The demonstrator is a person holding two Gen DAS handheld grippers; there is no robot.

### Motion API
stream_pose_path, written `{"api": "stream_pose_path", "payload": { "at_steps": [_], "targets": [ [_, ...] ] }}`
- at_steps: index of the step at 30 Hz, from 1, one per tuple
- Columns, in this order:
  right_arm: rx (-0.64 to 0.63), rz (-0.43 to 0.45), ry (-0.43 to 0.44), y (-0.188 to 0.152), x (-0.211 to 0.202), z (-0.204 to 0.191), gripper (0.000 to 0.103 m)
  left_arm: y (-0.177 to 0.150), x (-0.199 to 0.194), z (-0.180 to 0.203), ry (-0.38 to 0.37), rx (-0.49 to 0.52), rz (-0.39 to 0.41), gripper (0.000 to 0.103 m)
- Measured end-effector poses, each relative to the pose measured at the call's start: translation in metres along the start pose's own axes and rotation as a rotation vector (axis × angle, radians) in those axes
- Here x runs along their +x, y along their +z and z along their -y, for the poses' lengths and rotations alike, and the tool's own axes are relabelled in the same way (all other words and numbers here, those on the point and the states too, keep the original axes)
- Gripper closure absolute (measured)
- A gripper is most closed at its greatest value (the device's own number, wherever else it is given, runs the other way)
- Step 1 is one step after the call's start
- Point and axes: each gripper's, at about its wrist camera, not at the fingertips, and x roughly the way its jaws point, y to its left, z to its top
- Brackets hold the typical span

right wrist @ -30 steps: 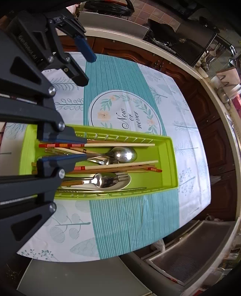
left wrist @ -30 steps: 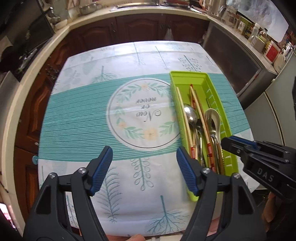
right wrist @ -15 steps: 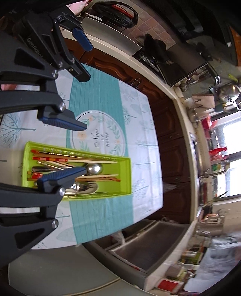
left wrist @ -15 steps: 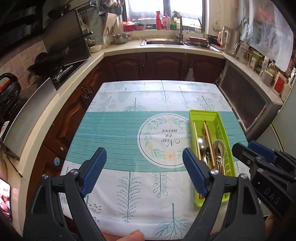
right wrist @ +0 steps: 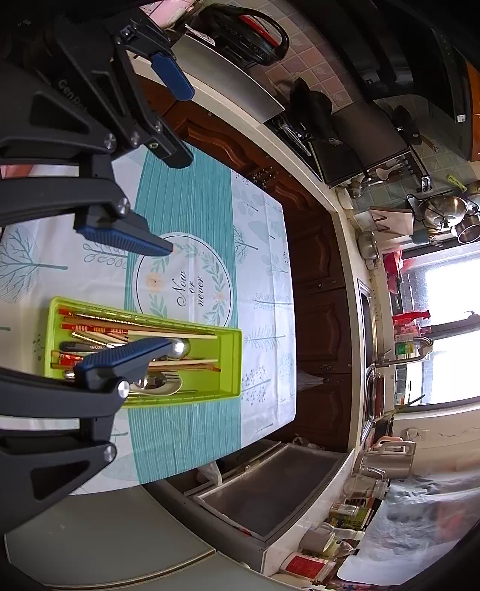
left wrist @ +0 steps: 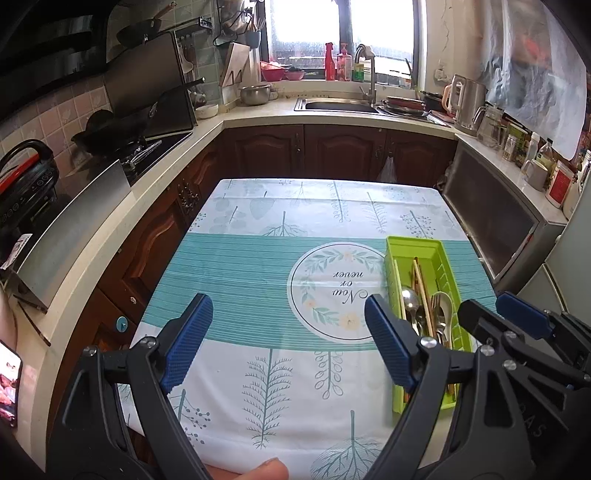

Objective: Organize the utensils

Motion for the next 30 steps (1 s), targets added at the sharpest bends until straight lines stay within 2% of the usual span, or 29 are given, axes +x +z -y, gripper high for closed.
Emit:
{"api": "stream_pose_path", "payload": {
  "at_steps": [30],
  "targets": [
    [0.002,-0.003,0.001,-0.003,0.002,-0.004,0.057,-0.004,0.008,-0.011,0.024,0.005,-0.009,0.020]
  ]
}}
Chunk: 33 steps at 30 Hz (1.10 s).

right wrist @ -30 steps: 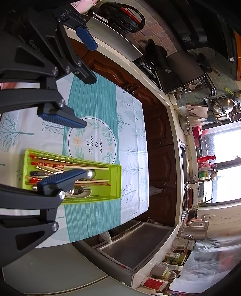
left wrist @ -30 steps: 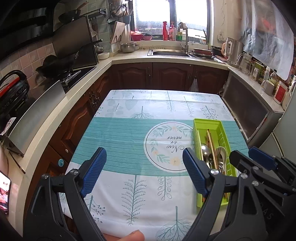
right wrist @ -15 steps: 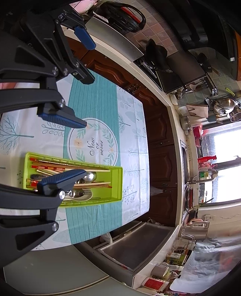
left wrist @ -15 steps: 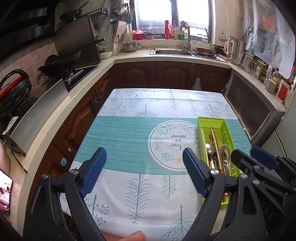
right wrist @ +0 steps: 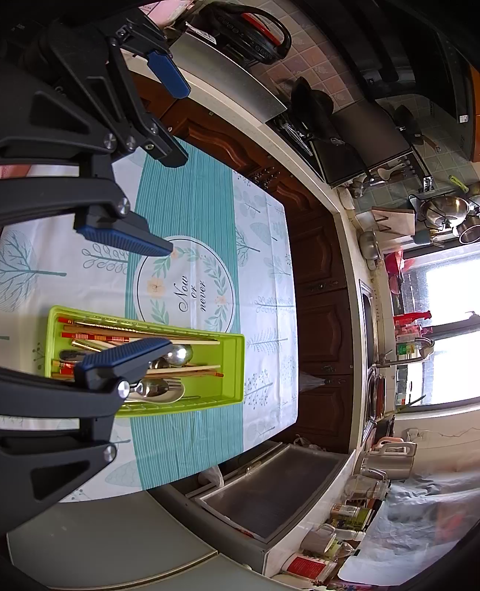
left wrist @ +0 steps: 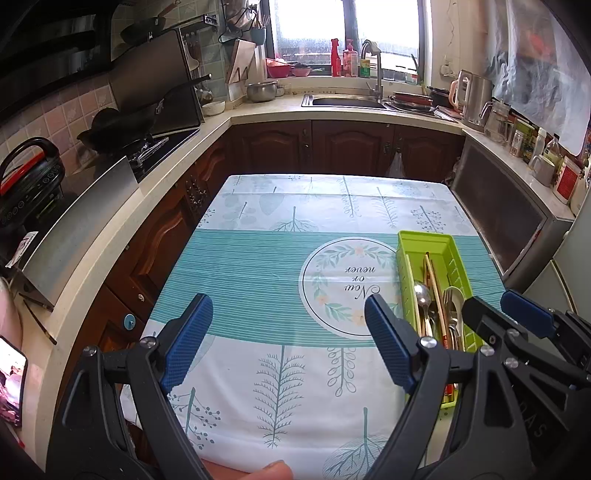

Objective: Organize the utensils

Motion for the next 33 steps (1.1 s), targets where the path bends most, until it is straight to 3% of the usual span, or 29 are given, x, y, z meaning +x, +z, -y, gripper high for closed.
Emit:
{"api": "stream_pose_path", "payload": {
  "at_steps": [33],
  "targets": [
    [-0.002,-0.002,0.004,0.0010,0.0012,0.0024,0.057,-0.0059,0.0053,-0.0053,-0.003,0.013,-0.013,0.020]
  ]
}}
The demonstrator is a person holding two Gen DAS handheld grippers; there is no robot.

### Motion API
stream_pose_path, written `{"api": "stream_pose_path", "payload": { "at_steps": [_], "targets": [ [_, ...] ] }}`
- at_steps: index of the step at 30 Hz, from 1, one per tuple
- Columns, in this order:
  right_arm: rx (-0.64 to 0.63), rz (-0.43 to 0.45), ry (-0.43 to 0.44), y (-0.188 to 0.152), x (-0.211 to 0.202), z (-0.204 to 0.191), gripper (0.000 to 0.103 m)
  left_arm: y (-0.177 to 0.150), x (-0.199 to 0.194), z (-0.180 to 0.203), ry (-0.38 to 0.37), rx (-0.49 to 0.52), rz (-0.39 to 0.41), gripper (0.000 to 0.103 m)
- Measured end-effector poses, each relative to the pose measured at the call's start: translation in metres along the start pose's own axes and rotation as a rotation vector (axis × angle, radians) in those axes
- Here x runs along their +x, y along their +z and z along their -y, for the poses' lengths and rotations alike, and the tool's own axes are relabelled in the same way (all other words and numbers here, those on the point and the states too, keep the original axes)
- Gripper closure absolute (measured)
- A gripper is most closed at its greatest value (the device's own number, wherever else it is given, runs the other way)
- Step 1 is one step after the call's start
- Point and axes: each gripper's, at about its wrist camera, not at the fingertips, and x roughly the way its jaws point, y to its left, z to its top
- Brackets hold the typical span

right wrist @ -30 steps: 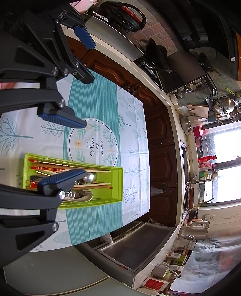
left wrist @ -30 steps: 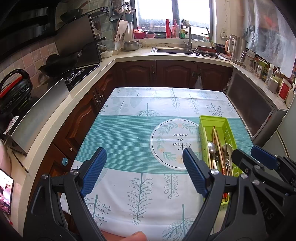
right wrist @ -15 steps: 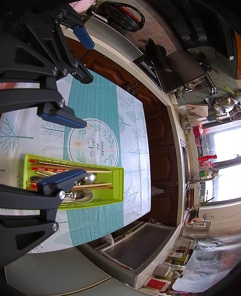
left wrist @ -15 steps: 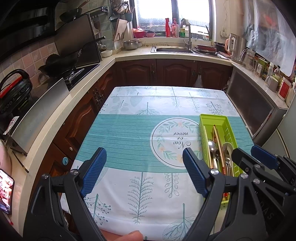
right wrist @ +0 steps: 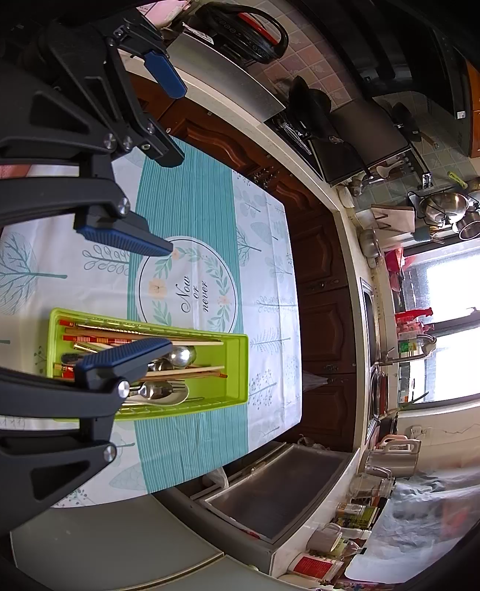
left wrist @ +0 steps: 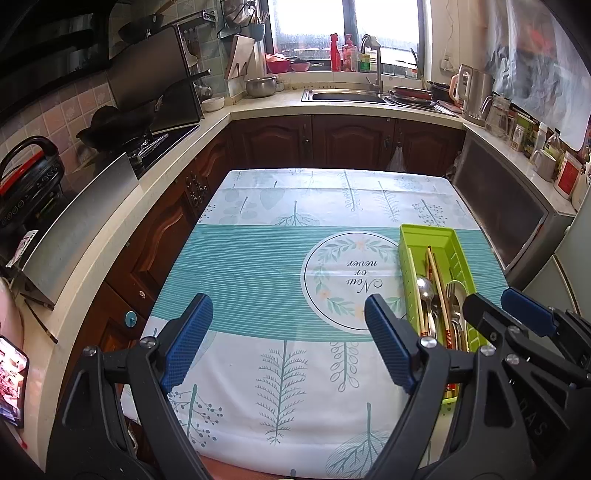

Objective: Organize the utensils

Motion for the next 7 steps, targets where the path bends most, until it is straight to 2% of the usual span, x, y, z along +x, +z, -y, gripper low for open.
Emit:
{"api": "stream_pose_path", "payload": {
  "at_steps": [7],
  "targets": [
    [0.001,-0.002,-0.001,-0.0003,0.0004,-0.0008,0.057,-0.0011,0.0020,-0.0025,-0.002,-0.001,-0.005,0.020]
  ]
}}
